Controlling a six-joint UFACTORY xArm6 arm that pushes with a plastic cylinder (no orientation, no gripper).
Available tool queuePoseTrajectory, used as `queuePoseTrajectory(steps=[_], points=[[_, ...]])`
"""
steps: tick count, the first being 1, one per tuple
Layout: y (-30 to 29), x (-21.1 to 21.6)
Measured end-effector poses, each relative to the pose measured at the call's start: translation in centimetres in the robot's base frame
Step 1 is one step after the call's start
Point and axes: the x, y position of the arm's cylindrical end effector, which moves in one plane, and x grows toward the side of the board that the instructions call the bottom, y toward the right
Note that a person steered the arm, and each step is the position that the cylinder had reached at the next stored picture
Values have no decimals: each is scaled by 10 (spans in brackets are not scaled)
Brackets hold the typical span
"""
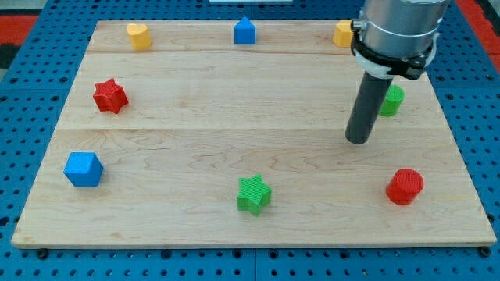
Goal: Move the red circle to the green star
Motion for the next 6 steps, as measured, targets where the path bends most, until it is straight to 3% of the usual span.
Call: queuePoseTrajectory(steps=[1, 2, 3, 4, 6], points=[[7, 9], [53, 20], [112, 43], [121, 90], [30, 89]])
